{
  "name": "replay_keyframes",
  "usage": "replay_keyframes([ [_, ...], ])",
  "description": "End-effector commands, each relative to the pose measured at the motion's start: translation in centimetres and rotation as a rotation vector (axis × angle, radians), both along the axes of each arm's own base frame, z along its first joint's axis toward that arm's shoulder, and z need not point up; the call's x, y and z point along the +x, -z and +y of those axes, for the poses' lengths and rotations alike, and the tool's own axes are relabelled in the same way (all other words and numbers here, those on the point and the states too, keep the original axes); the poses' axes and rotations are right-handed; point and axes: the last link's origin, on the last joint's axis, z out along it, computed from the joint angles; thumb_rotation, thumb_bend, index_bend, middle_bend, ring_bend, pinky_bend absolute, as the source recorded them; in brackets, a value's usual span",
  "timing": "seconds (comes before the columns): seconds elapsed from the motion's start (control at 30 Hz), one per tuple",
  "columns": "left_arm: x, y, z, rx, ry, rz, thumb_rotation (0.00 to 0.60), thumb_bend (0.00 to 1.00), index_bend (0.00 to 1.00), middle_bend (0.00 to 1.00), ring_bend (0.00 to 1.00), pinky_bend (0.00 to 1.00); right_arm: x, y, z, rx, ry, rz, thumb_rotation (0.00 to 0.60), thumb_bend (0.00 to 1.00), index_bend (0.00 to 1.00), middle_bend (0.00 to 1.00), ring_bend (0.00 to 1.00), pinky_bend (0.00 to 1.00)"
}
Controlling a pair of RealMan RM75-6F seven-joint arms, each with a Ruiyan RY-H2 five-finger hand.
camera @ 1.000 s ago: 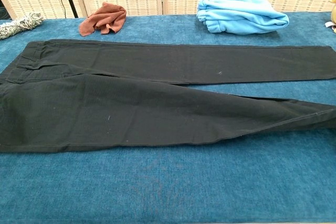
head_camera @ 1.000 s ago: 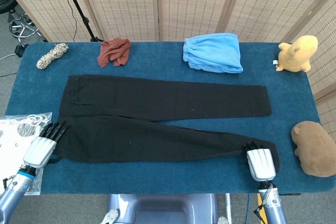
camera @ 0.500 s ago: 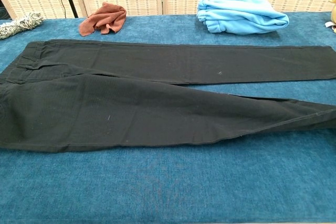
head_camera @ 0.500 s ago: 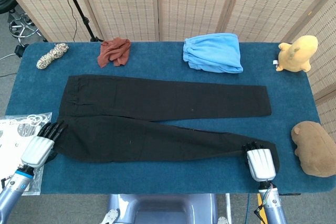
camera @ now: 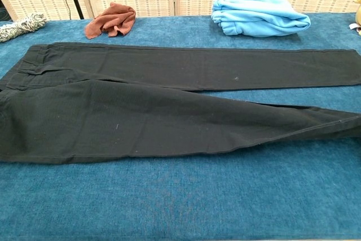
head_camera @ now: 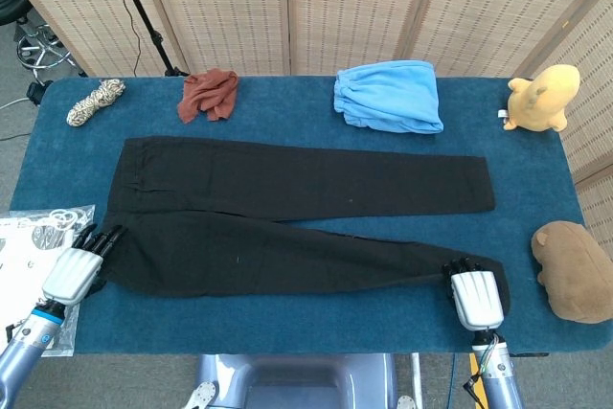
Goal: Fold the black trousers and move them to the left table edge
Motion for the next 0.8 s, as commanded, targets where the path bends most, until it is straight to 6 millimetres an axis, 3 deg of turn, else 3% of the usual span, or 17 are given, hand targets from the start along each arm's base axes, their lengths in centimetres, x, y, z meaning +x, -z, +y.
replay_keyframes([
  [0.03, 0.1, 0.0, 0.0, 0.013, 0.008, -0.004, 0.6, 0.53, 0.35, 0.28, 0.31, 0.36, 0.0, 0.0, 0.0, -0.001, 0.001, -0.001, 0.6, 0.7, 0.62, 0.56, 0.43, 0.62],
  [0.53, 0.6, 0.1, 0.6, 0.046, 0.028, -0.047, 0.6, 0.61, 0.59, 0.49, 0.45, 0.5, 0.1, 0.0, 0.0, 0.002, 0.006, -0.013, 0.6, 0.7, 0.62, 0.57, 0.43, 0.62],
  [0.8, 1.4, -1.0, 2.0, 0.093, 0.049, -0.076, 0.6, 0.61, 0.62, 0.51, 0.45, 0.5, 0.3, -0.2, -0.2, -0.008, 0.009, -0.035, 0.6, 0.7, 0.63, 0.57, 0.43, 0.62],
])
